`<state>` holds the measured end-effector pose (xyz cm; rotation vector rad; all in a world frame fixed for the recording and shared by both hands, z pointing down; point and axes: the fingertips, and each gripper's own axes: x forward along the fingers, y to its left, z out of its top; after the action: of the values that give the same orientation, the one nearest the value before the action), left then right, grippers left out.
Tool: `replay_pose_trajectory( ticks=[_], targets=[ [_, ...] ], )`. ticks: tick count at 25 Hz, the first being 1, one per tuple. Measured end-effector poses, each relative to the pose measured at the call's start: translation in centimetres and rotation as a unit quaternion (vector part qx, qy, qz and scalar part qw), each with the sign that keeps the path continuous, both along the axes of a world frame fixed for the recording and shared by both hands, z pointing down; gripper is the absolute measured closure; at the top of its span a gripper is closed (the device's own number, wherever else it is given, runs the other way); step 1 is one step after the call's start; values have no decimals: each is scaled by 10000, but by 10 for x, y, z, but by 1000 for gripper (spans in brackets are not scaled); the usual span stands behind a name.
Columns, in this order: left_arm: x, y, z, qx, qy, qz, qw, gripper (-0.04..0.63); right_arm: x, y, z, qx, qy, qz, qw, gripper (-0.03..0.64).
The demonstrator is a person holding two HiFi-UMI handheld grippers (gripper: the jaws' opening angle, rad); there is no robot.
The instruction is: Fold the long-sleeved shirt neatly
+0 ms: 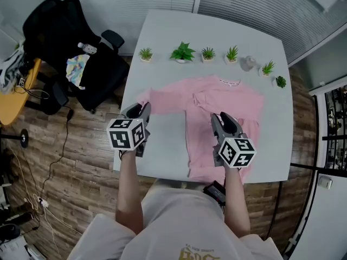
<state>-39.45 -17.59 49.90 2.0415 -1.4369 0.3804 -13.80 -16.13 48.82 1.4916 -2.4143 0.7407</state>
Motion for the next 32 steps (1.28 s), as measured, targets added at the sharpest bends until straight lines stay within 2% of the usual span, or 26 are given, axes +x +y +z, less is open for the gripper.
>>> replay_pose_trajectory(
  ticks=[20, 32],
  targets=[
    [115, -10, -43, 253, -246, 467, 9983, 518, 105, 11, -21, 159, -364, 337, 9986, 476],
    [196, -21, -53, 355, -147, 816, 9959, 518, 166, 14, -35, 300, -592, 591, 9960, 486]
  ],
)
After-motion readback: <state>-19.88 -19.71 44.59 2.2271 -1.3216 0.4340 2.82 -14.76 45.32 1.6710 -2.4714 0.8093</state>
